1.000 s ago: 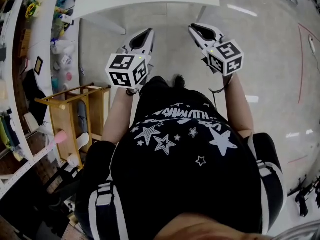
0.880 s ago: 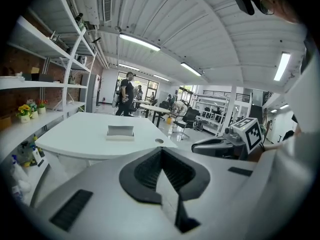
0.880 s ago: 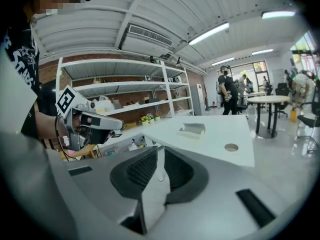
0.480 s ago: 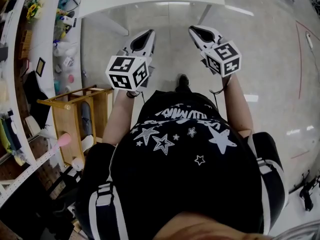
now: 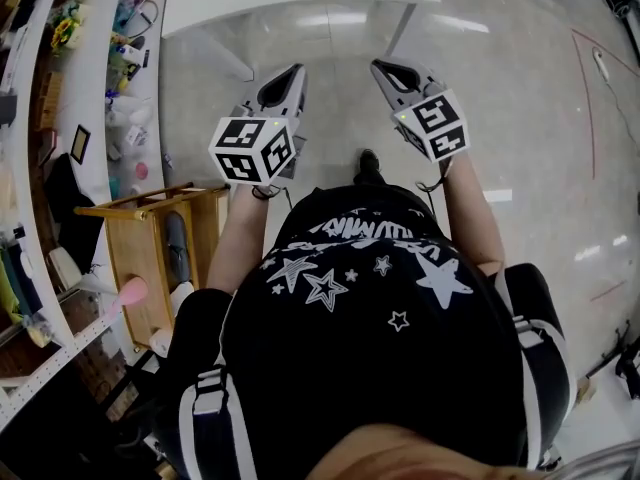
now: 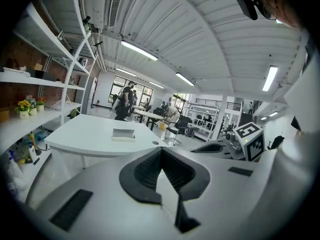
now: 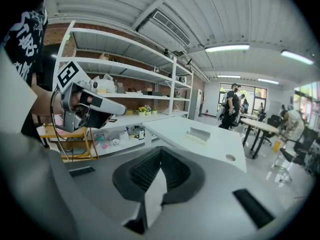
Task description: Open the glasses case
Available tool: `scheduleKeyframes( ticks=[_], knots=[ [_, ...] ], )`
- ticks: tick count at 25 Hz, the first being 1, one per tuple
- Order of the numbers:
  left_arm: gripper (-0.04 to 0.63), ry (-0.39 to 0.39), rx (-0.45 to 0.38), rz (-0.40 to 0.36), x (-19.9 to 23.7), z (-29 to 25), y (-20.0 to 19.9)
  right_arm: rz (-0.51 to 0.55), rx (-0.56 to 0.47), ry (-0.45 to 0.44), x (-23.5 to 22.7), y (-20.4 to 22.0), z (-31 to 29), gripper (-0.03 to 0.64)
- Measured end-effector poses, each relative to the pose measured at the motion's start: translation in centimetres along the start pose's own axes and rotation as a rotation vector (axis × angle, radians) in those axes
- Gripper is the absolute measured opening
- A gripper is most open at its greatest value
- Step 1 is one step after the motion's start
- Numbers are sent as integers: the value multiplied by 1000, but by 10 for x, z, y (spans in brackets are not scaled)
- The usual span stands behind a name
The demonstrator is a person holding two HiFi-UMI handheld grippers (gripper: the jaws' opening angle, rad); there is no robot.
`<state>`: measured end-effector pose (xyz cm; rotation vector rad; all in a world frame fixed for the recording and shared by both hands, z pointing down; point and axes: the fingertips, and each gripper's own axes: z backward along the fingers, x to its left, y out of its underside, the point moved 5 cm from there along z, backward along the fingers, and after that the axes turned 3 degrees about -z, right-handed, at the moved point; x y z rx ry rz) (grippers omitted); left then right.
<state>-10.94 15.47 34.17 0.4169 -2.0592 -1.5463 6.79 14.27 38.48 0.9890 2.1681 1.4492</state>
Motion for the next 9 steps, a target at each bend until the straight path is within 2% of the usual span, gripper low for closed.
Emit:
scheduleKeyframes(
  ticks=[5, 9],
  knots=[
    [11, 20, -33, 1, -3, 31, 1, -23, -15, 9, 31, -5, 14, 8],
    [11, 30, -55, 2, -2, 55, -2, -84, -53, -4, 51, -10, 22, 8]
  ],
)
